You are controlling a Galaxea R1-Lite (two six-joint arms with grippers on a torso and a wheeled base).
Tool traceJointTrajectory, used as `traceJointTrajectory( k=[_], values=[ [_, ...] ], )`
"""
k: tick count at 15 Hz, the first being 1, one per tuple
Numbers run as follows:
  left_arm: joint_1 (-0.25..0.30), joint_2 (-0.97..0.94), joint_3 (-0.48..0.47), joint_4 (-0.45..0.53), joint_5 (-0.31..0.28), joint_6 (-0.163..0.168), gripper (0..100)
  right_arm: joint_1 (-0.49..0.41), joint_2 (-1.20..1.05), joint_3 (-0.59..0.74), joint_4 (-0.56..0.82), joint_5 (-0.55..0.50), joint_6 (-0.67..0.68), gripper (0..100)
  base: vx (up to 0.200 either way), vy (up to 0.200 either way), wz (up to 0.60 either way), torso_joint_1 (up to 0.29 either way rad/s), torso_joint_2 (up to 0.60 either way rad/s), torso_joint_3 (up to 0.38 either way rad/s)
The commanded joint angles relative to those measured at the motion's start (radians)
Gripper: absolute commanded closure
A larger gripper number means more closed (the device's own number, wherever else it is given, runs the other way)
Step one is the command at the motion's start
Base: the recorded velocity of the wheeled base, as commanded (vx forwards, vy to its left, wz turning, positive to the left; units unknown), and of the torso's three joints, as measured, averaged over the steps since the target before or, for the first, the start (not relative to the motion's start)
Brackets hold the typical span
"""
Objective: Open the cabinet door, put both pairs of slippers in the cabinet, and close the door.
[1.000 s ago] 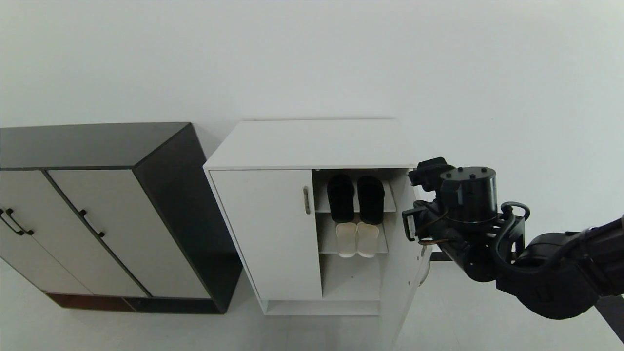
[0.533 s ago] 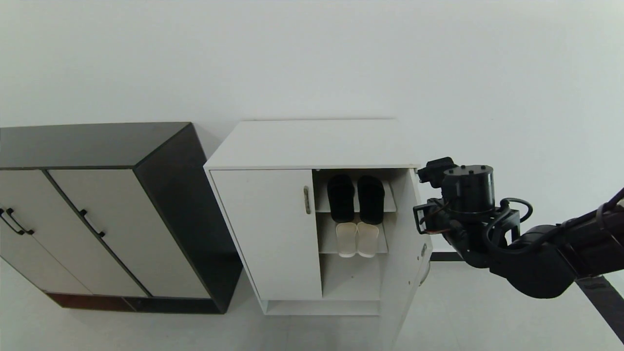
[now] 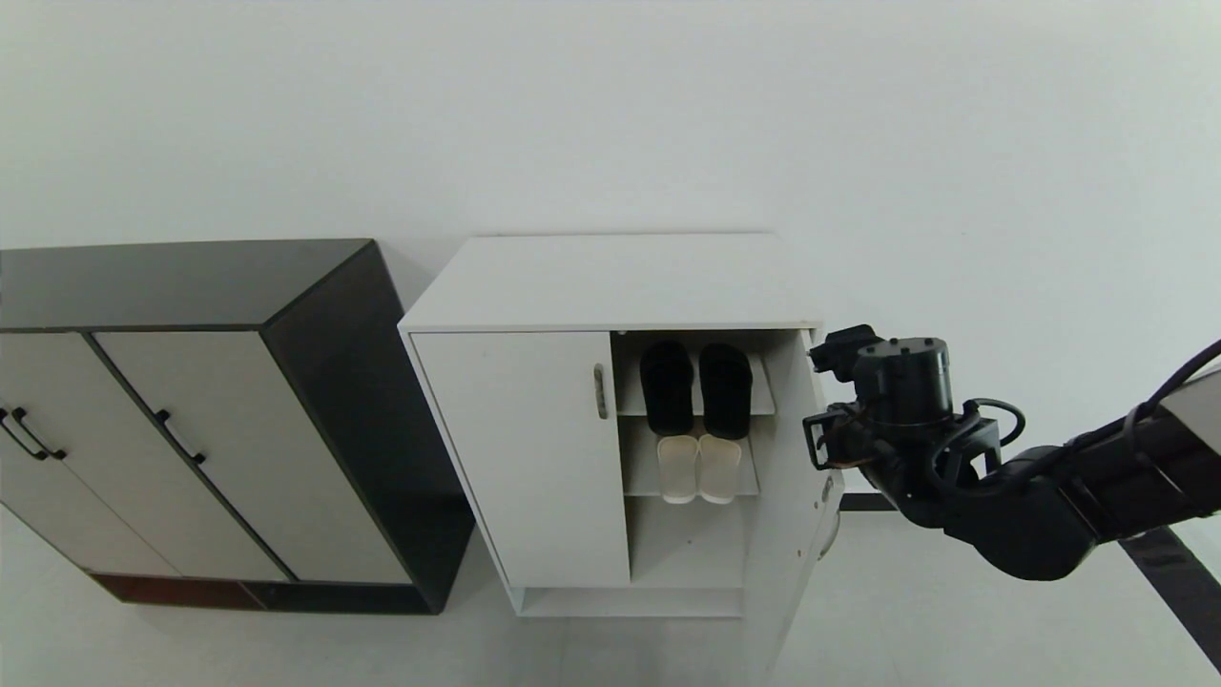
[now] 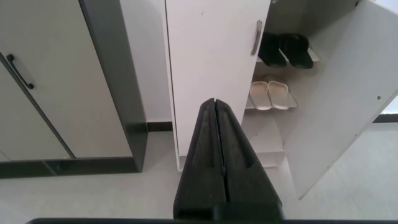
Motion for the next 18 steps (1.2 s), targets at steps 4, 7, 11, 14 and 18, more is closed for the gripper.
traceJointTrajectory(
  k=[4,7,11,14,18],
  values=[
    [0.000,0.000,0.000,0.000,0.000,0.000,100,0.081,-0.040,0.015,-0.002,0.070,0.067,100,0.000,0.000,0.00,0.000,0.00,0.000],
    [0.000,0.000,0.000,0.000,0.000,0.000,100,0.091,-0.061,0.028,-0.016,0.133,0.088,100,0.000,0.000,0.00,0.000,0.00,0.000],
    [0.000,0.000,0.000,0.000,0.000,0.000,100,0.067,-0.087,0.163,-0.195,0.428,0.091,100,0.000,0.000,0.00,0.000,0.00,0.000],
    [0.000,0.000,0.000,0.000,0.000,0.000,100,-0.056,-0.092,0.278,-0.252,0.745,0.058,100,0.000,0.000,0.00,0.000,0.00,0.000],
    [0.000,0.000,0.000,0.000,0.000,0.000,100,-0.126,-0.035,0.380,-0.333,0.957,-0.114,100,0.150,0.000,0.00,-0.005,0.00,0.003]
  ],
)
